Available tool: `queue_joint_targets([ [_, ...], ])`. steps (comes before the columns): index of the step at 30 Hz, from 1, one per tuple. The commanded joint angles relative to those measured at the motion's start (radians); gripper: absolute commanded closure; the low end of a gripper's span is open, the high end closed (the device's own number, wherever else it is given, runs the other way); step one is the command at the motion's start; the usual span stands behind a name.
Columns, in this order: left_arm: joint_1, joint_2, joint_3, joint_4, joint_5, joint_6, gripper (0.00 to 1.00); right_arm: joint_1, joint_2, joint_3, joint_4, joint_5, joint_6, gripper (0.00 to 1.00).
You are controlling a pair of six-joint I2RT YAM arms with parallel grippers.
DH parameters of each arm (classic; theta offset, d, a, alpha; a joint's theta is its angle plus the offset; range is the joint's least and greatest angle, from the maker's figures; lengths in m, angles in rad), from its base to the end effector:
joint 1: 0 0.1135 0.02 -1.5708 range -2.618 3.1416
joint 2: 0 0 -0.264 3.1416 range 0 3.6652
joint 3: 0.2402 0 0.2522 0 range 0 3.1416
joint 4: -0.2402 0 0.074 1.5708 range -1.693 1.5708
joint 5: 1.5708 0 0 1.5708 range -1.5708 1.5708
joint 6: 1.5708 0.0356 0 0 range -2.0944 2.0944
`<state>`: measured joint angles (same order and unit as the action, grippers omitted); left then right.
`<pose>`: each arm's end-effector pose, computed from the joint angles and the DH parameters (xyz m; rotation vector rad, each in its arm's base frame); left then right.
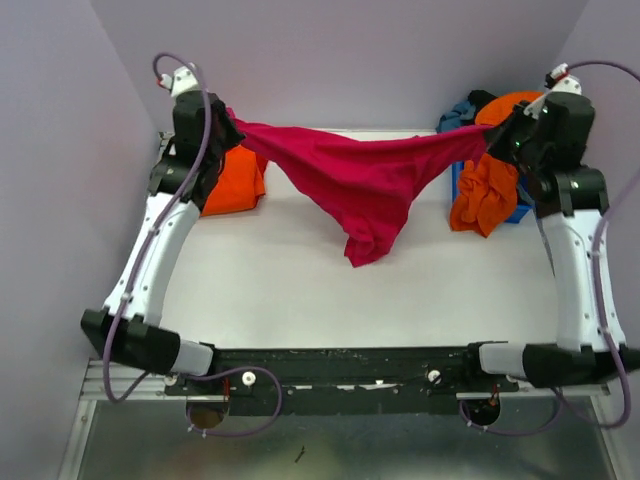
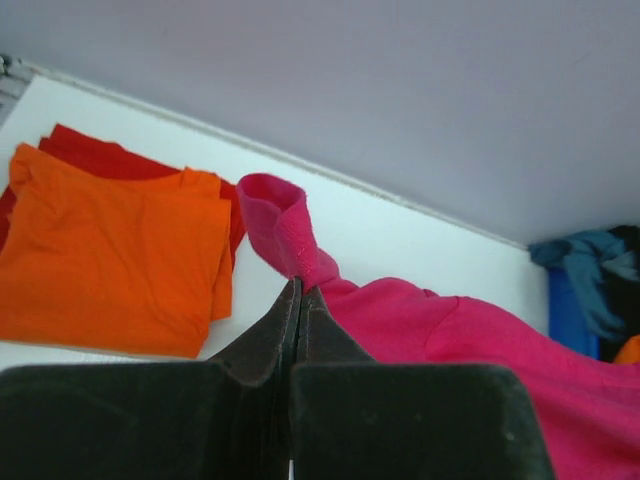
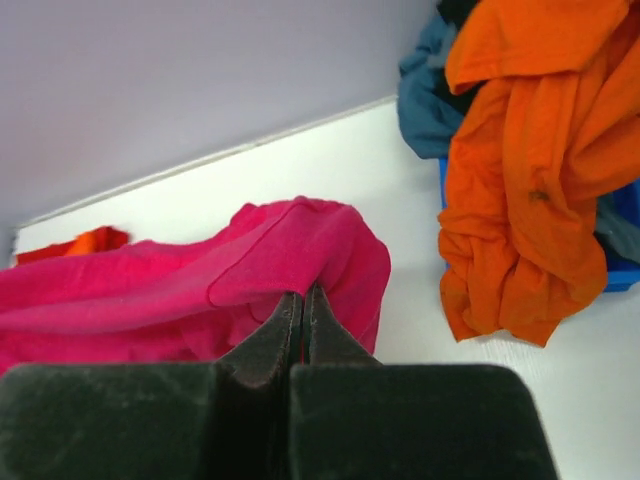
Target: Fold and stack the t-shirts
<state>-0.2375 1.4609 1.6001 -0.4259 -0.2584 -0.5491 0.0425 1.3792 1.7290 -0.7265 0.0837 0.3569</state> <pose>0.3222 -0.0686 0.4387 -0.4647 1.7999 -0.3082 0.2810 0.0090 0.4727 0.3601 1.9170 0.1829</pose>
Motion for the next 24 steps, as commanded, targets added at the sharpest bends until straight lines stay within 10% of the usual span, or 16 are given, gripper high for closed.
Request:
queue_joint_targets([
  [1,0.006,-0.209,-0.014,-0.108,-0.053,0.028,1.0,-0.006,-0.259,-0.132,0.062,-0.169,-0.03,0.99],
  [9,0.004,-0.503,0.052,-0.279,-0.15,0.074,1.0,-0.006,-0.528,-0.132,-0.011,-0.243,-0.035,0.99],
  [17,0.004,-0.416,0.328,-0.366,-0.153,0.092,1.0,-0.006,-0.396,0.151,-0.166,-0.173,-0.029,0.99],
  [24,0.009,-0.295,0.011,-0.157,-0.125,0.057,1.0,-0.006,-0.224,-0.074,-0.055,-0.127,0.01,0.99],
])
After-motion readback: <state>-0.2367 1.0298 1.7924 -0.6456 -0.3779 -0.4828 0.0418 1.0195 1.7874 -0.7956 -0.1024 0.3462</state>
